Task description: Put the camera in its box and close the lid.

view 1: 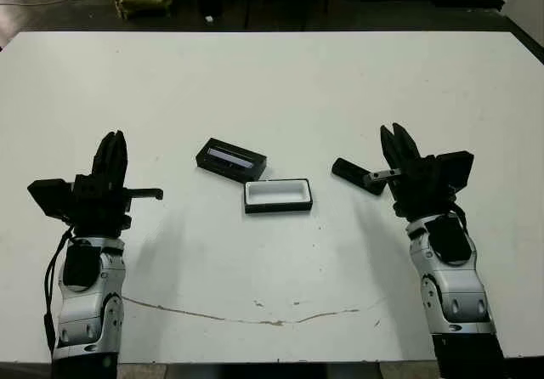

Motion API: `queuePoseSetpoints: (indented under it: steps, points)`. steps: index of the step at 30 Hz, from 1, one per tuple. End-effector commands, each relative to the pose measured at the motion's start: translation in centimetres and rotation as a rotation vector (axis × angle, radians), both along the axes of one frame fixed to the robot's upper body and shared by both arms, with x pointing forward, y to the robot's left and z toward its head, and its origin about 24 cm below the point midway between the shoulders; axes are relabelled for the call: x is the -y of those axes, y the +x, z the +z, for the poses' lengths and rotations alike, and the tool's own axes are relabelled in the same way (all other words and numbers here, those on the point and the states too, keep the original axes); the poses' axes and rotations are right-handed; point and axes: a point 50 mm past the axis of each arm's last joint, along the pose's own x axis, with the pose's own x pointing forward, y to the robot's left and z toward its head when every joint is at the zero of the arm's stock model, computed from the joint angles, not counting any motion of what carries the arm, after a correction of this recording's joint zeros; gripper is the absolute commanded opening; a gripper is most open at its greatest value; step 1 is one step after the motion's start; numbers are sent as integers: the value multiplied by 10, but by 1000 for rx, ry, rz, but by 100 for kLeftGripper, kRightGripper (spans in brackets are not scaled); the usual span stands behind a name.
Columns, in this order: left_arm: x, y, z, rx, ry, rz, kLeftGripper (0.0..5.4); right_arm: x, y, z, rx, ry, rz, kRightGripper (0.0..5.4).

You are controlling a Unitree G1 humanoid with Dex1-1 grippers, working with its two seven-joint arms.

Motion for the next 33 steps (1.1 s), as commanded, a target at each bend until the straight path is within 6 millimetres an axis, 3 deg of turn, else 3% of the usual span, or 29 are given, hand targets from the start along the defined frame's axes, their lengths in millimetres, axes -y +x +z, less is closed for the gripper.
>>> queuePoseSetpoints:
  steps: [1,22,33]
  points:
    - [-1,-1,-5,-23,1,4,2,2,-1,-6,-34,-5,-7,0]
    - [2,-1,-5,-39,-5,-1,2,6,0,-2,-13,1,14,0]
    - [0,-2,-4,-34,2,3,2,36,11,24,-25,-215,98,0]
